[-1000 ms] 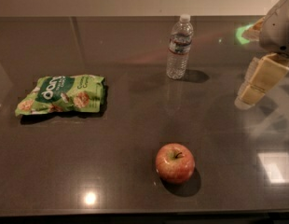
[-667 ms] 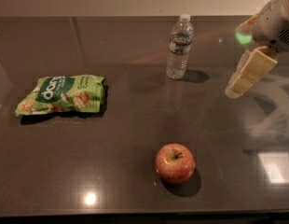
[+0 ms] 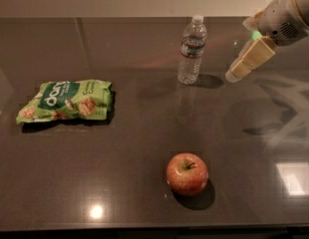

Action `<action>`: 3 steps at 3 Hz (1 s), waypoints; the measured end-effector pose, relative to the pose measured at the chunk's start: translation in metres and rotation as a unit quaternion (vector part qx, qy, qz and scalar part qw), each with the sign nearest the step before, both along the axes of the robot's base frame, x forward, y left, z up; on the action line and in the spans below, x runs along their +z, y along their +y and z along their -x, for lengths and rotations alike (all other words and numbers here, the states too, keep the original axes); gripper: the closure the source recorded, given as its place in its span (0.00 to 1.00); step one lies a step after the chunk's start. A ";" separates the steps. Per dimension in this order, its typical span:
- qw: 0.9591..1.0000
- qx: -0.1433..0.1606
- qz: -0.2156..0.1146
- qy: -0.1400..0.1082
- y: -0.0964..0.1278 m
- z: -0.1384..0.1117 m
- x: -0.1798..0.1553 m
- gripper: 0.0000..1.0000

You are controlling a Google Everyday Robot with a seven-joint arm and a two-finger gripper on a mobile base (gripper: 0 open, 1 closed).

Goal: Move water bottle near apple

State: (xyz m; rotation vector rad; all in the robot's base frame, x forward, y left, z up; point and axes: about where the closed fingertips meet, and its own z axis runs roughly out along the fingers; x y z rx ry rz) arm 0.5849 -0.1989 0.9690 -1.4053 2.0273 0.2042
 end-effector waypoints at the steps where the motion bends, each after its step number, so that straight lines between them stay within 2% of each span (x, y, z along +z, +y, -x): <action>1: 0.999 -0.001 -0.033 -0.001 0.011 -0.031 -0.006 0.00; 2: 0.999 0.000 -0.053 0.000 0.019 -0.051 -0.010 0.00; 3: 0.997 0.011 -0.075 0.004 0.045 -0.069 -0.018 0.00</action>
Offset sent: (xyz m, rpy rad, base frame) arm 0.0717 0.0228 -0.0101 0.1493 -0.0058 -0.0076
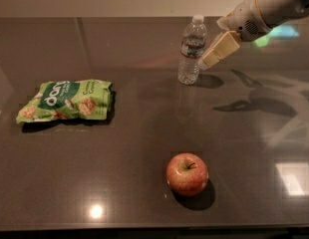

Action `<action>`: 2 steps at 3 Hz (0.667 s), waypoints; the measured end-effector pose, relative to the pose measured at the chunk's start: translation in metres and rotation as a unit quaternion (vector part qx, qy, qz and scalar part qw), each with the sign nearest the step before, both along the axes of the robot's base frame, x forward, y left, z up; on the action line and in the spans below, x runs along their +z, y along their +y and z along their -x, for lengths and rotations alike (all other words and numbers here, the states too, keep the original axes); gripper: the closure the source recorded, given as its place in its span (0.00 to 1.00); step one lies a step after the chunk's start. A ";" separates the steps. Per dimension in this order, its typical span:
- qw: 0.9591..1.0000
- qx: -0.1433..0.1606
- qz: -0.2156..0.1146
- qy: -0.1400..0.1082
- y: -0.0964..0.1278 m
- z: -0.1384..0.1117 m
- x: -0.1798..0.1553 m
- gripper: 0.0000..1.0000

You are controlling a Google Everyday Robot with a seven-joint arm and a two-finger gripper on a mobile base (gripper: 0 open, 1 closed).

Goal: Move water bottle near apple

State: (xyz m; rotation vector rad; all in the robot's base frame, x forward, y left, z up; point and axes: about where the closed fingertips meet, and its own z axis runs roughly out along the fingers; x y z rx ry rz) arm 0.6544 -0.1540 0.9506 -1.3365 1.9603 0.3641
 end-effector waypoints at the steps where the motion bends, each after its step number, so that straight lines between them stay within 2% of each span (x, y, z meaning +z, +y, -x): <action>1: 1.000 0.007 -0.015 0.002 0.021 -0.014 -0.005 0.00; 2: 1.000 0.011 -0.026 0.001 0.035 -0.022 -0.007 0.00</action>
Offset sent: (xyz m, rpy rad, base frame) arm 0.0298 0.0476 -0.0034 0.0752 -0.0076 0.0228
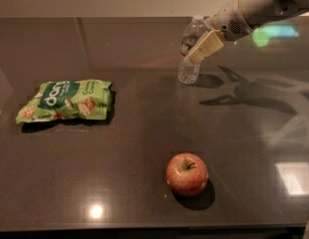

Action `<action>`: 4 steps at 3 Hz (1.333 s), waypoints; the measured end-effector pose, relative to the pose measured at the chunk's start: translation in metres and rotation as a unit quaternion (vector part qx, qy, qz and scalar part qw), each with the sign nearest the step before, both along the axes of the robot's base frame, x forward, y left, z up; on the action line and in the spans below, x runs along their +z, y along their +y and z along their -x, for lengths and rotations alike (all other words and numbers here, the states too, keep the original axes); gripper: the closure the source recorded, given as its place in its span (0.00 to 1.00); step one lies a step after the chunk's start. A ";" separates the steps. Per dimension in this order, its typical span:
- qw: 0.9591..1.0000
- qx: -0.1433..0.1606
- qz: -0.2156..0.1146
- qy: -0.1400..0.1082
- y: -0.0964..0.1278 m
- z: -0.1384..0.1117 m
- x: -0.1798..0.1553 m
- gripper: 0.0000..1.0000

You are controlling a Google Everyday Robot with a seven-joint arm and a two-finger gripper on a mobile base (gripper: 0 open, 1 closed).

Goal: Move water bottle near apple

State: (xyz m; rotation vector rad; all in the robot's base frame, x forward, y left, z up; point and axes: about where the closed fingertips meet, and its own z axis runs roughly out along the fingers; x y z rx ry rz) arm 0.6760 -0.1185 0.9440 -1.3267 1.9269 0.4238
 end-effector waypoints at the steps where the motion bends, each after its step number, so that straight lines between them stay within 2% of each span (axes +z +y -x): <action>1: 1.000 -0.003 -0.006 -0.003 0.007 -0.006 0.001 0.18; 3: 1.000 -0.006 -0.007 -0.007 0.003 -0.006 0.004 0.64; 4: 1.000 0.004 -0.007 -0.001 0.000 0.008 0.012 0.87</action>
Offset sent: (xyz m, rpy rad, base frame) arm 0.0108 -0.0008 0.0074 0.0141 -0.0277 -0.0338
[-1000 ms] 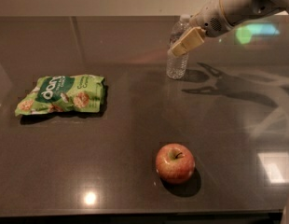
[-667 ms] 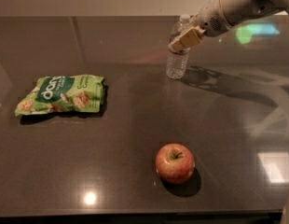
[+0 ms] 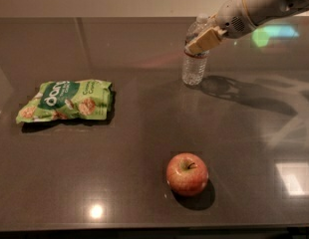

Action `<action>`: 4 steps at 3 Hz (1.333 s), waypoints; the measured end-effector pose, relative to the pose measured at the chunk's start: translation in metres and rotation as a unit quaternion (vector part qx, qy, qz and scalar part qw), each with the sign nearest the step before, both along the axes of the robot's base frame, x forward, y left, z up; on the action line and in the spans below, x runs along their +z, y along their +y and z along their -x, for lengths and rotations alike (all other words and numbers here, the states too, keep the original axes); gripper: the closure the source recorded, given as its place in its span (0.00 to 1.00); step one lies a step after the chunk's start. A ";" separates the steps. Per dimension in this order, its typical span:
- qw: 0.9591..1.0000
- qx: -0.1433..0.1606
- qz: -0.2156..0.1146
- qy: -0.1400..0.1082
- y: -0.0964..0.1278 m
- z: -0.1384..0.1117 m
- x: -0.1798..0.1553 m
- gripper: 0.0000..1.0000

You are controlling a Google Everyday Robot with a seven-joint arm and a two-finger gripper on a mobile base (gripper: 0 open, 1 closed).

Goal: Move water bottle near apple

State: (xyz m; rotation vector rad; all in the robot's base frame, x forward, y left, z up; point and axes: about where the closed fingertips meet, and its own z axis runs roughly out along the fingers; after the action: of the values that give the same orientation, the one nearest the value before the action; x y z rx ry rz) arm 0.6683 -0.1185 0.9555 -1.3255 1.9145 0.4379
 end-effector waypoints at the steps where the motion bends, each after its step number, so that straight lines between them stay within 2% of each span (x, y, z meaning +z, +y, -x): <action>1: 1.000 0.017 0.006 0.021 -0.001 0.030 0.010 1.00; 2: 0.998 0.036 0.015 0.049 -0.001 0.067 0.017 1.00; 3: 0.997 0.050 0.024 0.047 -0.001 0.105 0.025 1.00; 4: 0.998 0.061 0.019 0.029 0.006 0.136 0.025 1.00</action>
Offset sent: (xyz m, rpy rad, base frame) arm -0.1202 -0.0079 0.0305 -0.0579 0.1724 0.1197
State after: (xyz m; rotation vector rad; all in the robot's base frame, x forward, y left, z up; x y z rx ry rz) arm 0.5320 -0.1124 0.9809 -1.4750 1.9026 0.5090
